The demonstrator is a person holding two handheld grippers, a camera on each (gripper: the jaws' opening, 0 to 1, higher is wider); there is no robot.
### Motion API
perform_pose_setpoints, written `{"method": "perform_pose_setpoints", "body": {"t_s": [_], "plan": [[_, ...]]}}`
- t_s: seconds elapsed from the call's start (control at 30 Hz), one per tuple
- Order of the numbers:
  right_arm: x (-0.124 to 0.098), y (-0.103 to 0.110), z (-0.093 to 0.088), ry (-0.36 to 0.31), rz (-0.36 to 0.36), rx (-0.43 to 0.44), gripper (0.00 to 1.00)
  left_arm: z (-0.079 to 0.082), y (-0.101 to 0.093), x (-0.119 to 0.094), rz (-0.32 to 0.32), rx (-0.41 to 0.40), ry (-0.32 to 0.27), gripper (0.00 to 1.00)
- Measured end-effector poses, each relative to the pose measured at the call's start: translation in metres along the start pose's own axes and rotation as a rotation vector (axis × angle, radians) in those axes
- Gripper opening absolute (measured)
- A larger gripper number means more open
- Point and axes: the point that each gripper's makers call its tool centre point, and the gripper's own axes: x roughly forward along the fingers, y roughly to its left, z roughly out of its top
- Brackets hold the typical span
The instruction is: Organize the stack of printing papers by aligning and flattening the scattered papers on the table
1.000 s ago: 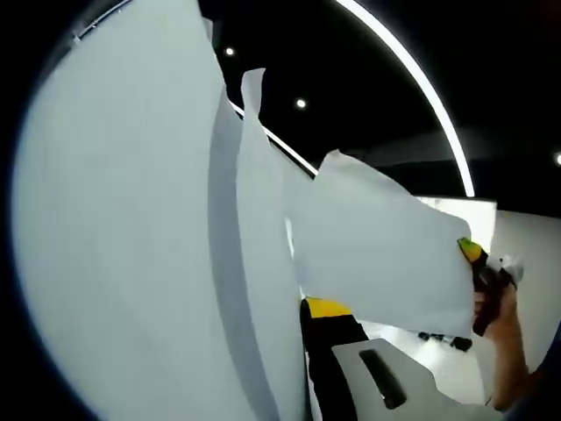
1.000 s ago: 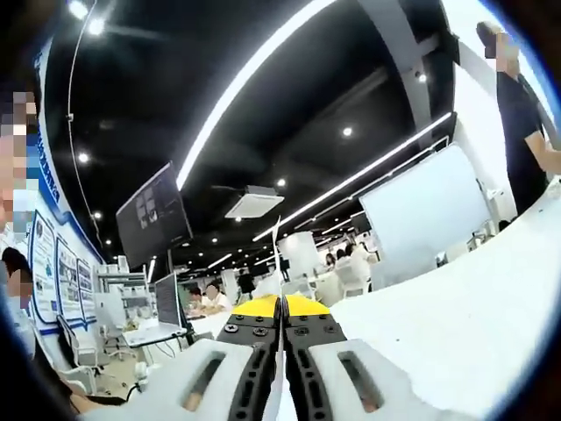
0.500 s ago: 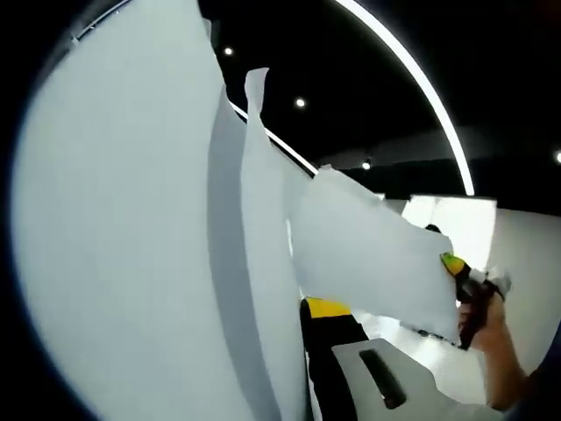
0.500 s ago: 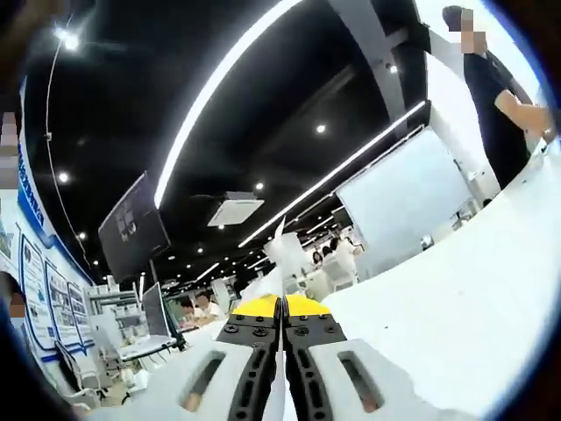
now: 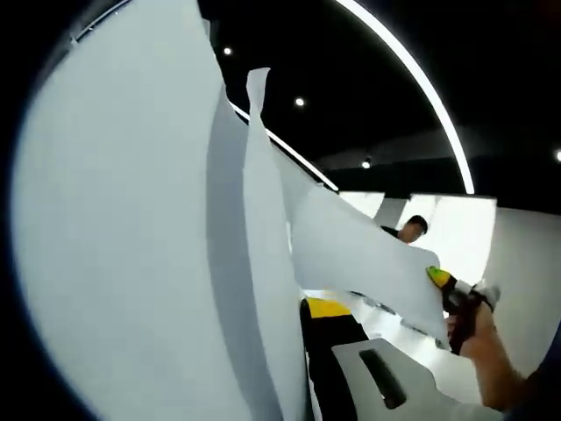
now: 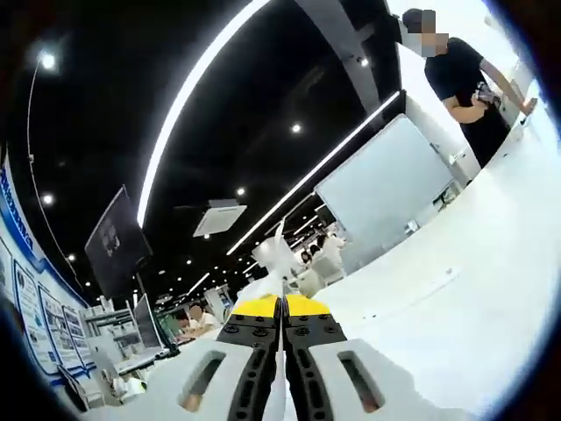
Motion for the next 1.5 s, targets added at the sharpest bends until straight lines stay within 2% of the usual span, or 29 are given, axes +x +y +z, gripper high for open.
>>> {"method": "perform_pose_setpoints", "body": {"t_s": [0.1,0.37,0.53,0.73,1.07,1.3,1.43,1.5], "plan": [[0.0,-0.008,-0.003,0.001,-0.015,0.016,0.0,0.0,0.0,0.0,0.0,0.002,0.001,0.07],[-0.003,-0.019,-0.004,-0.012,-0.055,-0.009,0.0,0.0,-0.001,0.001,0.002,0.011,0.005,0.07],[-0.006,-0.031,-0.013,-0.01,-0.101,-0.026,0.0,0.0,-0.001,0.001,0.003,0.014,0.006,0.07],[-0.007,-0.043,-0.021,0.01,-0.128,-0.001,0.0,0.0,0.0,0.001,0.005,0.019,0.007,0.07],[-0.011,-0.062,-0.024,-0.002,-0.184,0.07,0.0,-0.001,-0.001,0.001,0.003,0.024,0.01,0.07],[-0.015,-0.075,-0.025,-0.004,-0.231,0.064,0.0,-0.001,-0.001,0.001,0.001,0.018,0.007,0.07],[-0.014,-0.075,-0.032,0.003,-0.24,0.066,0.0,-0.002,-0.002,0.001,-0.003,0.021,0.011,0.07],[-0.01,-0.071,-0.041,0.028,-0.223,0.071,0.0,-0.003,-0.002,0.001,-0.003,0.023,0.013,0.07]]}}
